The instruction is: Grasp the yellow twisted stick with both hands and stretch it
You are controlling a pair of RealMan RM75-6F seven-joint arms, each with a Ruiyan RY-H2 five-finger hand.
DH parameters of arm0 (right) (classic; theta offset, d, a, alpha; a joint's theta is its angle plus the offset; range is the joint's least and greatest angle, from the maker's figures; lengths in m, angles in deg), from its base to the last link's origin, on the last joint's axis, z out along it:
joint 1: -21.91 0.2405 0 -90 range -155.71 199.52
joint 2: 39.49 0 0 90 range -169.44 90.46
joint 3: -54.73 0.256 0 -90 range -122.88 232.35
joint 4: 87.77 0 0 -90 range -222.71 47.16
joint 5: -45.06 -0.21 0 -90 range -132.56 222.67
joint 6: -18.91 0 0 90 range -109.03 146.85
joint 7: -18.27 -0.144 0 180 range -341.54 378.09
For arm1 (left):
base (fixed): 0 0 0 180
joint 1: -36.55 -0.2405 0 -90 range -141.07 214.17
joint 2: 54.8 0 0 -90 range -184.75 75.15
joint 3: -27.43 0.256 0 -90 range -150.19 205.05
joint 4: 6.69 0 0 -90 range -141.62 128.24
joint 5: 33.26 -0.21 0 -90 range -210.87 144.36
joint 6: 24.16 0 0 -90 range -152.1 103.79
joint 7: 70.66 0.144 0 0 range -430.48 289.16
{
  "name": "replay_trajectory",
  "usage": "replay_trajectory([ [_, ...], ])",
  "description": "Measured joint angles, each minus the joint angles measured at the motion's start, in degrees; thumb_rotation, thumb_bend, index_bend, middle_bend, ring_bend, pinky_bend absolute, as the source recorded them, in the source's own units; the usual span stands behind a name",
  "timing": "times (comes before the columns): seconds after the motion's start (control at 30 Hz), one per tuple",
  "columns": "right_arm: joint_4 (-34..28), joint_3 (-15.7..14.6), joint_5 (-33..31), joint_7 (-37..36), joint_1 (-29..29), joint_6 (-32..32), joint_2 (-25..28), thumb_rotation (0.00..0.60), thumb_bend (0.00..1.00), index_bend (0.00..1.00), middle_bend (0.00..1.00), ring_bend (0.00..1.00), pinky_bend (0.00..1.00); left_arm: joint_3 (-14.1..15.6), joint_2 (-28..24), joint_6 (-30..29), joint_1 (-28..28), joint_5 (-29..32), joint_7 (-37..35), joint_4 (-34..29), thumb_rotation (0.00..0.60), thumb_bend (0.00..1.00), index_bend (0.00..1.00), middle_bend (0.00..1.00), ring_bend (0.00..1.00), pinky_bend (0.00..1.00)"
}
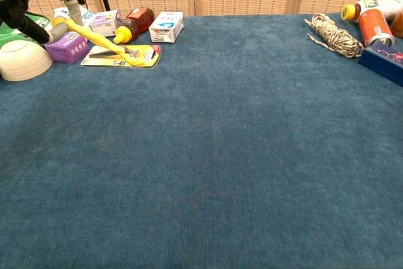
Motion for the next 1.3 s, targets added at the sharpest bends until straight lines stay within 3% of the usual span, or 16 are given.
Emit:
replay_trajectory([
  [0.57,-1.53,1.13,-0.48,-16.42,9.81,14.06,-1.68,0.600,0.20,0.30,0.12,0.01,0.02,-0.34,-2.25,3.98,6.08,-3.37,0.79,-3.51,0.600,0.56,0.73,0.17,0.07,0.00],
  [1.13,0.87,2.41,-6.08,-18.76,17.20,23.16,-7.75,0.600,0.20,0.30,0.12,0.00,0.02,0.31,-1.59,2.09,9.55,-6.08,3.24,-6.78,0.600,0.56,0.73,0.17,0.08,0.00],
  [1.3,1.68,3.16,-7.99,-22.13,19.58,26.60,-9.58,0.600,0.20,0.33,0.07,0.00,0.00,0.54,-1.44,2.21,10.50,-6.35,3.49,-7.11,0.600,0.56,0.73,0.17,0.09,0.00],
])
